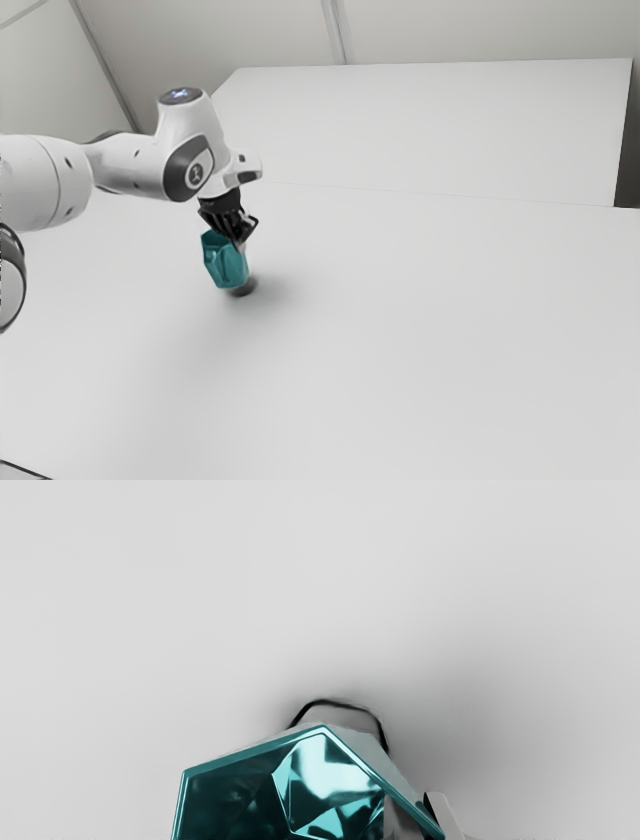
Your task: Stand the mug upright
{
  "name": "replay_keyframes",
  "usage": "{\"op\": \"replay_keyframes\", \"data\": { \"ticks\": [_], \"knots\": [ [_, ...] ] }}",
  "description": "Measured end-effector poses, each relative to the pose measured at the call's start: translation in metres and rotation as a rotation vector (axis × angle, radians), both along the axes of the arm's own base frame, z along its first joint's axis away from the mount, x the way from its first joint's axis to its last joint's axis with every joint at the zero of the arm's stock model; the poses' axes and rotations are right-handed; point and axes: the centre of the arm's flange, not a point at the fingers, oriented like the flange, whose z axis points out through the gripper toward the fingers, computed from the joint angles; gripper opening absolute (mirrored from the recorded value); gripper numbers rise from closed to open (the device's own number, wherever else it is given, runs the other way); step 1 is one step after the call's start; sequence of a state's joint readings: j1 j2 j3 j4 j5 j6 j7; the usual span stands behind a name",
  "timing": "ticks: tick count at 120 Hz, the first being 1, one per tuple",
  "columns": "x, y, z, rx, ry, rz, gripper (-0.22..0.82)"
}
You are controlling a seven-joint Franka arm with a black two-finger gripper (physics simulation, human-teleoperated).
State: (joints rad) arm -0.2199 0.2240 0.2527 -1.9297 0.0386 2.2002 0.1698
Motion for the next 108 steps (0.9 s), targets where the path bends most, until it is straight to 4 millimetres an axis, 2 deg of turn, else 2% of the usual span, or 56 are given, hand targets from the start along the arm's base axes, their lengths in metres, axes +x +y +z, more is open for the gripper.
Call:
{"op": "replay_keyframes", "data": {
  "ticks": [11,27,49,66,78,93,108],
  "knots": [
    [-0.001,0.000,-0.014,0.007,0.029,0.002,-0.18],
    [-0.002,0.000,-0.020,0.012,0.049,0.004,-0.18],
    [-0.007,0.000,-0.007,0.015,0.074,0.007,0.22],
    [-0.008,-0.001,0.019,-0.001,0.052,0.020,0.41],
    [-0.011,-0.004,0.049,-0.024,0.013,0.025,0.48],
    [-0.011,-0.026,0.125,-0.044,-0.058,-0.019,0.54],
    [-0.014,-0.041,0.183,-0.047,-0.081,-0.066,0.57]
  ]
}}
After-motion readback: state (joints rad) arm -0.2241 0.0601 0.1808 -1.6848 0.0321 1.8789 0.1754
